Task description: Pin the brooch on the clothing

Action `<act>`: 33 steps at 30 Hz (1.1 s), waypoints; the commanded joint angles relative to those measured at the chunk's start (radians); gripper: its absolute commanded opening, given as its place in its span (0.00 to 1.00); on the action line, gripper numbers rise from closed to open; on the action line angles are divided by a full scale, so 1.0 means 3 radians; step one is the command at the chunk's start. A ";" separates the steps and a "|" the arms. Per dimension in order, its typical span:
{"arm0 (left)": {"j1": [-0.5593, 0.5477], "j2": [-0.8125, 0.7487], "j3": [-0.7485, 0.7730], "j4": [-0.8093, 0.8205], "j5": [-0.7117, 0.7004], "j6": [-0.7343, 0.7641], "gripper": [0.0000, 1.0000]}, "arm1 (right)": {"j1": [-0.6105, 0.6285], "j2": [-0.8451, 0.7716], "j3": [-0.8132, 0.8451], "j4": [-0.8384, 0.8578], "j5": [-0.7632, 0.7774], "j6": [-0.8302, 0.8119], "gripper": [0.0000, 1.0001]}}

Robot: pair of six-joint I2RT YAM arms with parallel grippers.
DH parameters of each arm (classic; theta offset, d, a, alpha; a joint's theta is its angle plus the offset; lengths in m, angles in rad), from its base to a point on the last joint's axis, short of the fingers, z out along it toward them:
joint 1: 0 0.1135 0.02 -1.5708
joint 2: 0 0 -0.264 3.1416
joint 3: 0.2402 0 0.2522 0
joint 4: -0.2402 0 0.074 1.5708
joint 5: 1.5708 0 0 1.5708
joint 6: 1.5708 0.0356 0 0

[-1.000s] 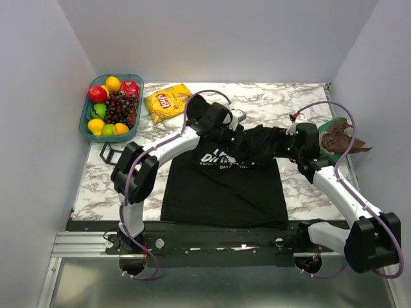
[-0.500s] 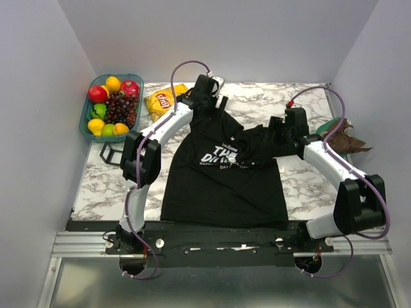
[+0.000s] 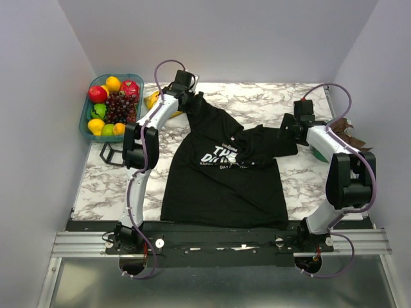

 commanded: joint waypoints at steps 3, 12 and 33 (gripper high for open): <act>-0.0037 0.0396 0.0459 -0.0084 0.0321 0.0093 0.99 | -0.0116 0.0228 0.0232 -0.0275 0.0114 0.0002 0.84; -0.0032 0.0602 0.0582 -0.0002 0.0683 0.0052 0.98 | -0.0320 0.0494 0.0325 -0.0378 0.0032 -0.0039 0.84; 0.0178 0.0235 0.0103 0.0330 0.0924 -0.0137 0.00 | -0.0448 0.0785 0.0350 -0.0429 -0.0499 -0.0182 0.38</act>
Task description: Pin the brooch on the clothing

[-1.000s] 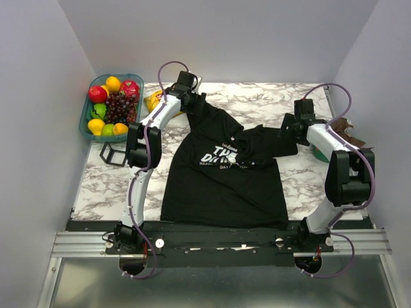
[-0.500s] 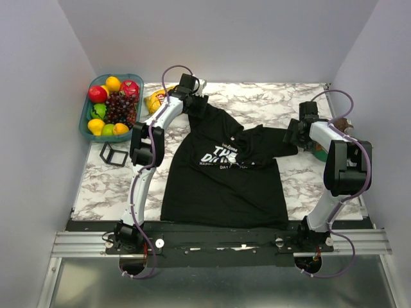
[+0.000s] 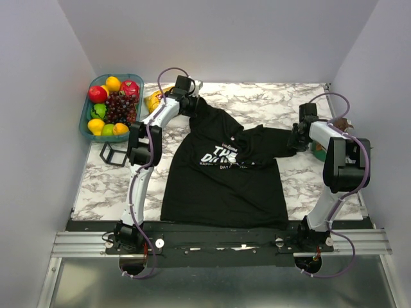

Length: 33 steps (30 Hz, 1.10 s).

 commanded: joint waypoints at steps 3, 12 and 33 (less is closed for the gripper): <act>0.0204 -0.0574 -0.0474 0.0362 -0.0044 -0.0104 0.00 | -0.0045 0.0171 0.0120 -0.0102 -0.0228 -0.0080 0.15; 0.0541 -0.1004 -0.1021 0.0587 -0.0341 -0.0155 0.00 | -0.0275 -0.0023 0.0289 -0.0251 0.0048 -0.0141 0.01; 0.0874 -0.1326 -0.1432 0.0491 -0.0764 -0.0089 0.00 | -0.0546 0.0166 0.0775 -0.0404 0.0391 -0.0244 0.01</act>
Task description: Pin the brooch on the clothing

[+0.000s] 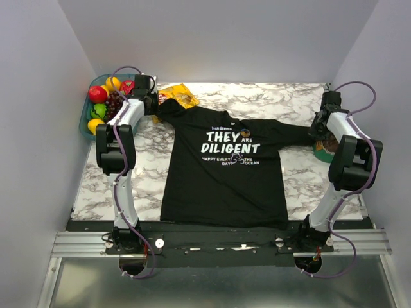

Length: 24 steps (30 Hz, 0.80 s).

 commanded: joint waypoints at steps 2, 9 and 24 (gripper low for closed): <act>0.0014 -0.0216 0.0066 -0.0106 -0.0367 0.0059 0.00 | -0.0020 0.0074 0.0149 -0.0105 0.0300 -0.0077 0.02; -0.0063 -0.0370 0.0117 -0.0228 -0.0562 0.0146 0.41 | -0.0020 -0.0054 0.0241 -0.0177 0.0346 -0.0057 0.10; -0.0798 -0.0534 0.0266 -0.0096 -0.0251 0.0289 0.91 | 0.0250 -0.0335 0.0471 -0.0121 -0.0058 -0.0154 0.77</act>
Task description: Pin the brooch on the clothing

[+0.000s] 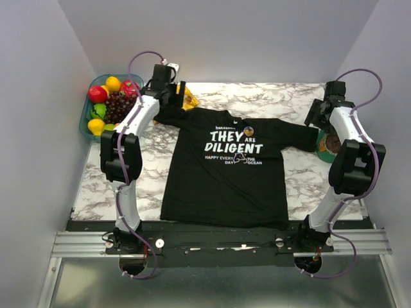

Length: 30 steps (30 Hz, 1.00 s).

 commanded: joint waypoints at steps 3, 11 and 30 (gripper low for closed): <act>-0.0438 0.0176 0.0380 -0.0104 0.0555 0.0038 0.94 | 0.0411 -0.0196 0.0194 0.0117 -0.0235 -0.0154 0.79; -0.0669 0.1189 0.1496 -0.0623 0.0812 -0.0161 0.94 | 0.0832 0.0448 0.0802 -0.0010 -0.0537 -0.0282 0.79; -0.0669 0.1783 0.1655 0.0047 0.1267 -0.1393 0.94 | 0.0914 0.1671 0.1882 -0.0731 -0.0726 -0.0282 0.77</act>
